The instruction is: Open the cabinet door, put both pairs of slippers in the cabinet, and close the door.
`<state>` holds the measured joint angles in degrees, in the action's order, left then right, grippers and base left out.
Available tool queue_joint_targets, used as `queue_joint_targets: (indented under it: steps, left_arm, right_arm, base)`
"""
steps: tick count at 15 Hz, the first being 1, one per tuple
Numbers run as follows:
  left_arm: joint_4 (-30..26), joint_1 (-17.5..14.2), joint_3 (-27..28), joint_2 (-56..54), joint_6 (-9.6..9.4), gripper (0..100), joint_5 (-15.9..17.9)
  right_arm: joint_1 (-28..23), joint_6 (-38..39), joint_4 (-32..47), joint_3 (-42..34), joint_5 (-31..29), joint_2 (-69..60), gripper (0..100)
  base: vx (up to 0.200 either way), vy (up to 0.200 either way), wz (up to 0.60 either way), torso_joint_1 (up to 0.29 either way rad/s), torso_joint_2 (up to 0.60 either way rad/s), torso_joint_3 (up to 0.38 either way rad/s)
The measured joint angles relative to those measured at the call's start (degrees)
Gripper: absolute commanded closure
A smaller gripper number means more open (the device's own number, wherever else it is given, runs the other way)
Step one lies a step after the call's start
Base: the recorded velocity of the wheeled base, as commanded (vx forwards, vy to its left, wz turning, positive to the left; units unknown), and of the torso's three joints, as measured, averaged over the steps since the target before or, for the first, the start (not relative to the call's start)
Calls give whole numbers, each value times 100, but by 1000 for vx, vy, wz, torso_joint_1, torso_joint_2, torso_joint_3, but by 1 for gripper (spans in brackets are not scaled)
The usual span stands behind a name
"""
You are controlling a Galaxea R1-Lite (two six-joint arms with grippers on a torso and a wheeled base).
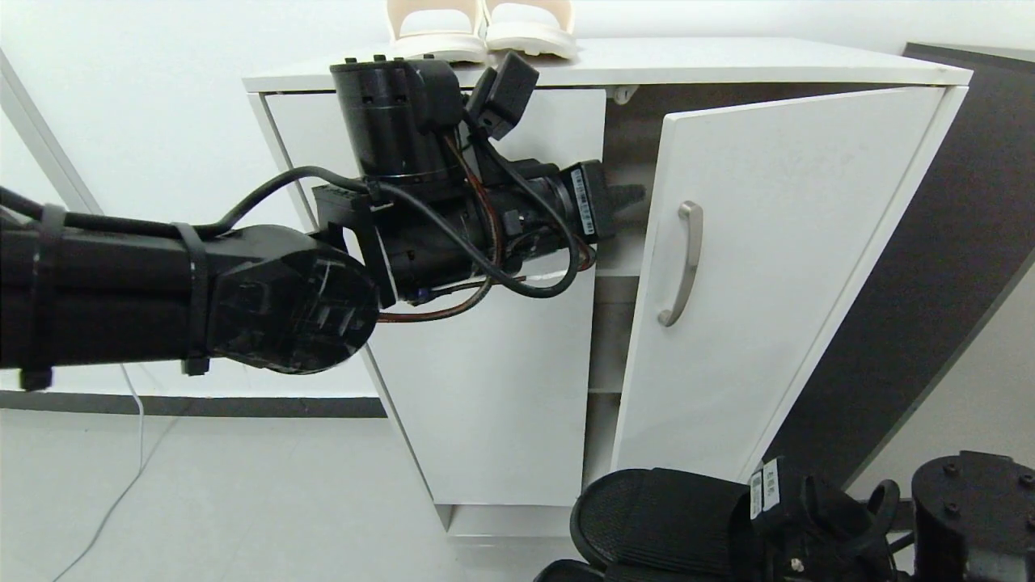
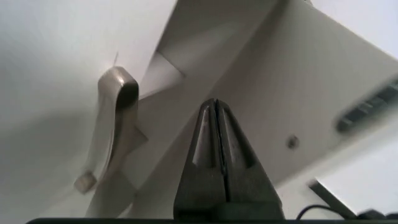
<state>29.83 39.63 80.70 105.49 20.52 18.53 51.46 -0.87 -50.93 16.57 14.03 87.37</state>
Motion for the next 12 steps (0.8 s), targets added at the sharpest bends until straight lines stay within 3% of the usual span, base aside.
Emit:
queue_joint_targets:
  steps: [2,8,11,12]
  left_arm:
    - [9,0,94,102,63,100,-4]
    - [118,100,94,206,110,100,-22]
    - [534,472,-149,204,72,100,-33]
    - [764,662,-258,204,55,100,-39]
  right_arm:
    - [16,-4,-2,-9,2,13,100]
    - [184,-4,0,-106,2,41,100]
    - [364,-4,-11,-185,-5,26,100]
    - [413,-6,-5,-205,-2,23,100]
  base:
    - [0,0,0,0,0,0]
    - [-200,0,0,0,2,2]
    - [-200,0,0,1,2,4]
    - [0,0,0,0,0,0]
